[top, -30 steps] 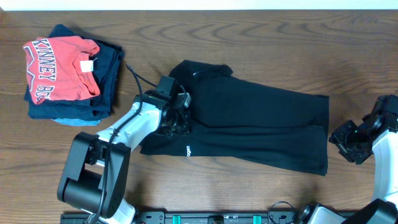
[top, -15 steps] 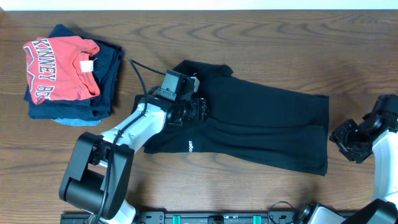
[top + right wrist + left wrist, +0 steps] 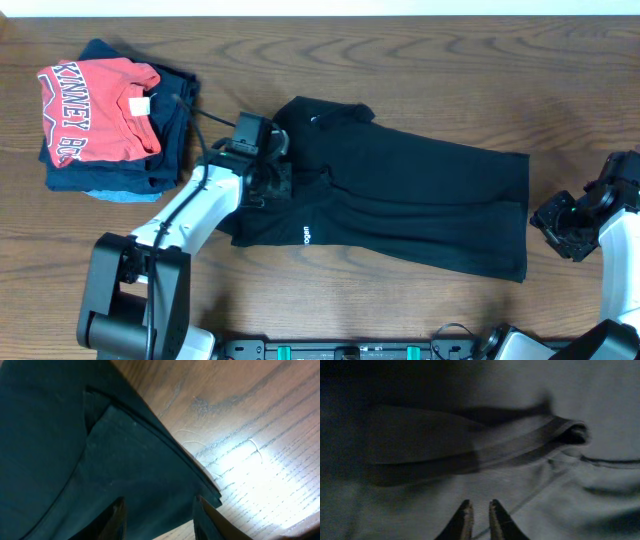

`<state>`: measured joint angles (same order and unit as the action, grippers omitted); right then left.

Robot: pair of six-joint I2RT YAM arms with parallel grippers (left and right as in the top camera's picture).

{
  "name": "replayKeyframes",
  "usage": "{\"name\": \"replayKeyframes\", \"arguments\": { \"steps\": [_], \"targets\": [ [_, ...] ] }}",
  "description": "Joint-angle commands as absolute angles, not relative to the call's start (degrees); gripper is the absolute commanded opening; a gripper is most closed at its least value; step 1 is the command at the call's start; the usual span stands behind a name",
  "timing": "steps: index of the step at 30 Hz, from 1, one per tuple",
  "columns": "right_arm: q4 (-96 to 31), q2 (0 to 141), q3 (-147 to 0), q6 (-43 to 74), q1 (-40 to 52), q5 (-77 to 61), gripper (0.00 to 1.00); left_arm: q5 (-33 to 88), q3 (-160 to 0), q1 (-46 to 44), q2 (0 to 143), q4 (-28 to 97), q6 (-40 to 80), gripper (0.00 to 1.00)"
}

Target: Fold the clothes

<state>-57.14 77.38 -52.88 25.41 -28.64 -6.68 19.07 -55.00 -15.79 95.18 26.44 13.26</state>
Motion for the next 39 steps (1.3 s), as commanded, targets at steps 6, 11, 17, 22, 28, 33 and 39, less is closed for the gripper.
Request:
{"name": "replayKeyframes", "arguments": {
  "steps": [6,11,17,22,28,33,39],
  "targets": [
    [-56.77,76.88,-53.65,25.67,-29.23,-6.92,0.42,14.79,-55.35,-15.70,99.35,26.92,10.94,0.06],
    [-56.38,76.88,-53.63,25.71,-29.23,-6.92,0.43,14.66,-55.35,-15.66,102.72,21.34,10.96,0.06],
    [-55.96,76.88,-53.63,26.13,-29.23,-6.92,0.42,14.70,-55.55,-15.66,101.45,9.72,11.88,0.14],
    [-55.90,76.88,-53.63,26.15,-29.23,-6.92,0.42,14.66,-55.99,-15.64,101.14,5.54,11.86,0.26],
    [-55.94,76.88,-53.63,26.06,-29.23,-6.66,0.43,14.70,-57.47,-15.44,97.45,18.46,11.84,0.35],
    [-55.99,76.90,-53.60,23.11,-29.23,-5.80,0.47,12.73,-57.67,-15.11,89.65,35.92,10.68,0.50],
    [-57.56,77.14,-52.82,22.02,-29.17,-6.28,0.53,6.37,-55.96,-15.18,87.94,46.22,8.34,0.62]
  ]
}}
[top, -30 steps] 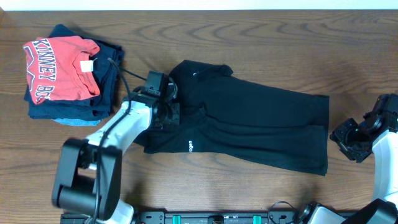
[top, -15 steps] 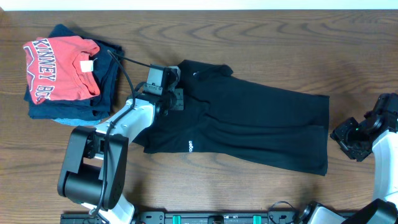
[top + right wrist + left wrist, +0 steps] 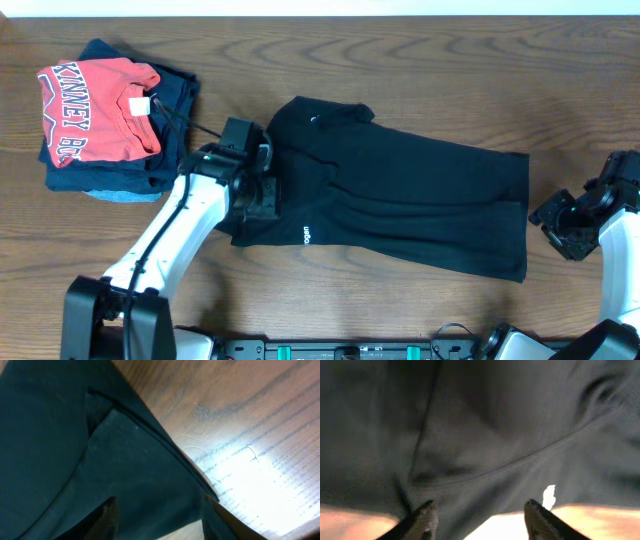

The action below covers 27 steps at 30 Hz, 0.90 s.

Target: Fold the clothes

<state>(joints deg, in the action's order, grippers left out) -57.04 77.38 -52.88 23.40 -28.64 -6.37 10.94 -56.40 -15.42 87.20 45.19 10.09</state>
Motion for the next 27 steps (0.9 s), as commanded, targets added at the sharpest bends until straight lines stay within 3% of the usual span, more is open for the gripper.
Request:
{"name": "replayKeyframes", "arguments": {
  "steps": [1,7,8,12,13,18,27],
  "targets": [
    [-57.67,77.17,-52.25,22.02,-29.17,-6.28,0.53,5.78,-54.89,-15.16,88.33,46.02,8.34,0.62],
    [-55.40,77.28,-46.74,22.74,-29.19,-6.50,0.54,5.43,-50.15,-15.16,91.96,40.73,8.34,0.64],
    [-54.74,77.28,-45.78,22.70,-29.19,-6.74,0.54,4.78,-49.93,-15.18,92.68,40.10,8.34,0.59],
    [-53.28,77.28,-42.72,22.68,-29.17,-9.23,0.54,-0.95,-49.93,-15.14,94.48,38.30,8.36,0.10],
    [-53.01,77.28,-41.95,22.72,-29.19,-9.65,0.54,-2.59,-50.02,-15.05,94.43,38.04,8.36,0.06],
    [-52.90,77.28,-39.66,23.40,-29.19,-9.69,0.53,-4.29,-53.04,-13.28,94.11,38.98,8.36,0.06],
    [-51.09,77.28,-35.07,30.96,-29.19,-6.87,0.39,-2.17,-55.66,-11.64,92.68,39.55,8.36,0.06]
  ]
}}
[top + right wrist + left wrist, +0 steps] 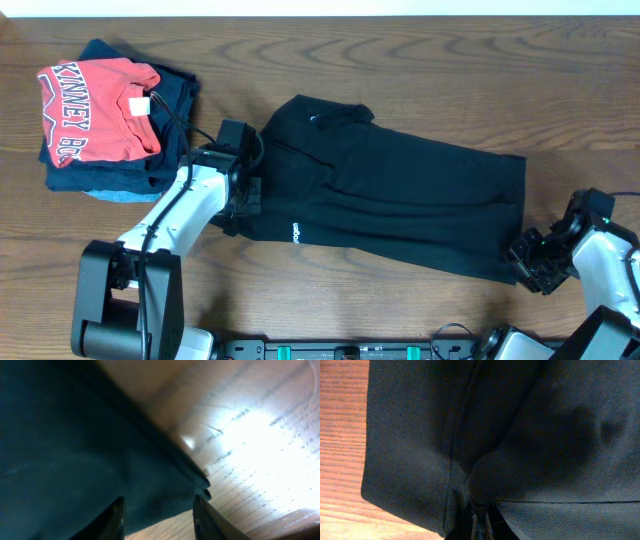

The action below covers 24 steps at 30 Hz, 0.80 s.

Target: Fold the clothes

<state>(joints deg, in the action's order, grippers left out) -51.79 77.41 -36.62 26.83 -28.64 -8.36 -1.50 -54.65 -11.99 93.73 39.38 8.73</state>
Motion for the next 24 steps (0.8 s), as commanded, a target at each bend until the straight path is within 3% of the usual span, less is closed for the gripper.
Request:
{"name": "replayKeyframes", "arguments": {
  "steps": [1,11,14,17,18,24],
  "targets": [
    [-50.94,77.28,-34.57,31.29,-29.19,-6.85,0.38,-2.17,-55.66,-11.64,92.68,39.51,8.36,0.06],
    [-48.51,77.28,-31.55,34.76,-29.19,-4.23,0.30,-2.20,-55.92,-11.62,92.68,37.36,8.36,0.06],
    [-45.74,77.28,-30.15,35.92,-29.19,-3.11,0.22,-2.17,-56.40,-11.53,92.66,37.41,8.38,0.06],
    [-45.39,77.28,-29.78,36.23,-29.23,-2.20,0.03,-2.20,-56.66,-11.53,92.66,37.63,8.36,0.06],
    [-45.41,77.25,-29.85,36.23,-29.26,-1.39,0.01,-2.20,-56.66,-11.51,92.66,37.63,8.38,0.06],
    [-48.86,77.25,-33.36,36.25,-29.41,3.09,0.01,-2.44,-56.66,-10.11,92.66,36.77,8.36,0.06]
  ]
}}
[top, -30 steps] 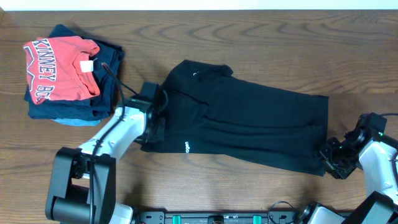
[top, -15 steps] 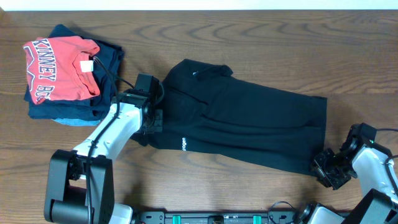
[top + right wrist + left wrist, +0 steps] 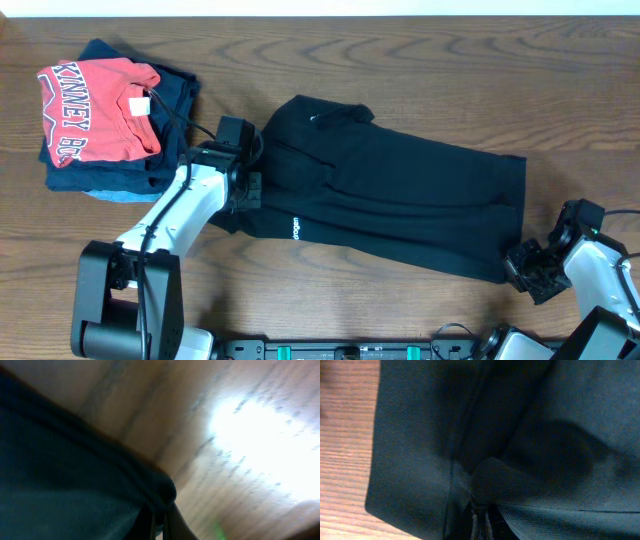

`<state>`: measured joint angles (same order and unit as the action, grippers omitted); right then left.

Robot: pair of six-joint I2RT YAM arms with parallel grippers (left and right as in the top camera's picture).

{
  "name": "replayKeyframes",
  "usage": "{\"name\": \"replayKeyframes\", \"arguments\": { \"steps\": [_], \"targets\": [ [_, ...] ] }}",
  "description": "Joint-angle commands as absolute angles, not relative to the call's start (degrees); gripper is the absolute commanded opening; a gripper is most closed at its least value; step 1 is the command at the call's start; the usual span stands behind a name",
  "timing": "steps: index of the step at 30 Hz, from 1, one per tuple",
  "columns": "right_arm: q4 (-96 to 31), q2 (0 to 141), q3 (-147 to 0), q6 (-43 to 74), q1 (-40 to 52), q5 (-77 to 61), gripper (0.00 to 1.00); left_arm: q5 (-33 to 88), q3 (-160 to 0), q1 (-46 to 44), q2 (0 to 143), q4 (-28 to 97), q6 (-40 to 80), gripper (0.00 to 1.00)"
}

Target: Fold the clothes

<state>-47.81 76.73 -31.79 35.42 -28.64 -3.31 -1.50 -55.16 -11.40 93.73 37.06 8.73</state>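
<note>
Black shorts [image 3: 390, 200] lie flat across the middle of the wooden table, waistband to the left and leg hems to the right. My left gripper [image 3: 245, 190] is shut on a pinch of the waistband's near corner [image 3: 485, 480]. My right gripper [image 3: 520, 268] is shut on the near right hem corner [image 3: 162, 492] of the shorts, at the table surface. Both wrist views show the fabric bunched between the fingertips.
A stack of folded clothes [image 3: 105, 115] with a red printed shirt on top sits at the far left. Bare wooden table [image 3: 450, 70] lies behind the shorts and to their right.
My right gripper has shut on the near right hem corner, where it stood open over it before. The left gripper stays shut on the waistband corner, and that edge has shifted slightly.
At first my left gripper sat shut on the middle of the waistband and the right hung open beside the hem. The left then stood open near the waistband's near corner, then shut on it while the right reached the hem corner. Now both hold the shorts.
</note>
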Motion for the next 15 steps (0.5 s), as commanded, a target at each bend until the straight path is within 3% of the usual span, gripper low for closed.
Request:
{"name": "replayKeyframes", "arguments": {
  "steps": [1,13,15],
  "targets": [
    [-50.09,77.25,-34.35,36.25,-29.41,3.60,0.01,-2.42,-56.69,-9.74,92.66,36.75,8.36,0.06],
    [-56.51,77.25,-39.33,37.91,-29.45,10.52,0.01,-1.89,-59.16,-7.05,92.64,36.77,8.34,0.06],
    [-56.51,77.25,-39.33,37.89,-29.45,10.50,0.01,-0.69,-59.90,-7.05,92.58,36.99,8.32,0.11]
  ]
}}
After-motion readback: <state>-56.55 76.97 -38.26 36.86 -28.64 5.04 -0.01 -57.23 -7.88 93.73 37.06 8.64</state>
